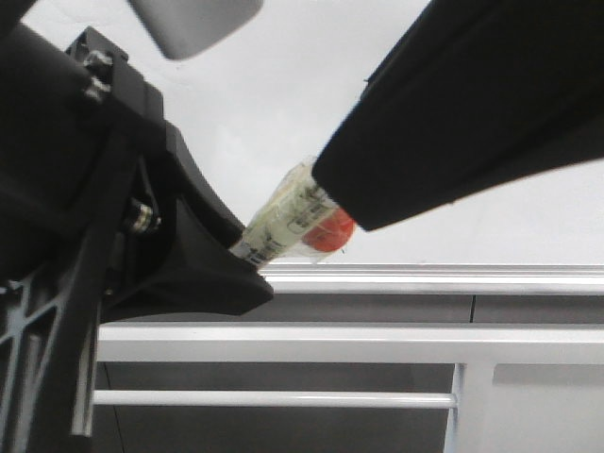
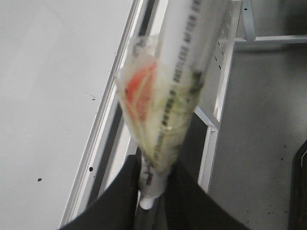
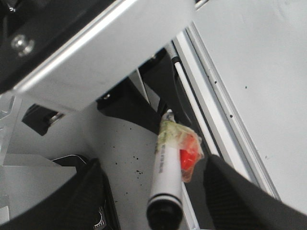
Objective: Write number 1 on whiteboard
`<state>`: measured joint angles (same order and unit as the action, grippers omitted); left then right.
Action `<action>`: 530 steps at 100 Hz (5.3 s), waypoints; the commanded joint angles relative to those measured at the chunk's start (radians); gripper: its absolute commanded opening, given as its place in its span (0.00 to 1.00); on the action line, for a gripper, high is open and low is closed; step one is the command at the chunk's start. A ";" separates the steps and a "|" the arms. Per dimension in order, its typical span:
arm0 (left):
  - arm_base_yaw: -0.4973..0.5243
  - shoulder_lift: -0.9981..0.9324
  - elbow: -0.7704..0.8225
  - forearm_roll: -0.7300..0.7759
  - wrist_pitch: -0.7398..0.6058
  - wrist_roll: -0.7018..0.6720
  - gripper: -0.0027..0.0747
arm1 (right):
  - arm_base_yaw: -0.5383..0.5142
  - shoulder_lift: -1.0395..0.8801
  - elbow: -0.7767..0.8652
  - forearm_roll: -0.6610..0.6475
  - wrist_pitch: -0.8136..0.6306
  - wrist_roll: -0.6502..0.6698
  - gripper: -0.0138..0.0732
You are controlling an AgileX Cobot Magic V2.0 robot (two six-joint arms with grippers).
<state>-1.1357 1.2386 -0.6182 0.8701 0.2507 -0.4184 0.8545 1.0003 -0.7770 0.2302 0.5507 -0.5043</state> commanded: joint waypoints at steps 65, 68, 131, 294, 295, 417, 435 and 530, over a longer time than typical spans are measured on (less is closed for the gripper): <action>-0.006 -0.026 -0.032 0.001 -0.024 -0.010 0.52 | -0.006 -0.005 -0.038 0.008 -0.023 -0.005 0.09; -0.006 -0.034 -0.032 -0.017 -0.016 -0.010 0.57 | -0.006 -0.005 -0.045 0.008 -0.018 -0.005 0.09; -0.008 -0.453 -0.023 -0.302 0.180 -0.010 0.01 | -0.184 -0.383 0.059 -0.057 -0.085 0.059 0.09; -0.003 -0.490 0.070 0.057 0.022 -0.609 0.01 | -0.284 -0.702 0.466 0.008 -0.445 0.270 0.11; -0.003 -0.490 0.070 0.057 0.022 -0.609 0.01 | -0.284 -0.702 0.466 0.008 -0.445 0.270 0.11; -0.003 -0.490 0.070 0.084 -0.002 -0.609 0.01 | -0.355 -0.570 0.453 -0.037 -0.551 0.270 0.11; -0.003 -0.490 0.070 0.084 -0.002 -0.609 0.01 | -0.356 -0.566 0.458 -0.041 -0.518 0.270 0.11; -0.003 -0.490 0.070 0.097 -0.022 -0.609 0.01 | -0.343 -0.372 0.439 0.035 -0.448 0.270 0.11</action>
<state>-1.1357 0.7534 -0.5217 0.9487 0.2916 -1.0177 0.4915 0.6535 -0.2841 0.2486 0.1058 -0.2308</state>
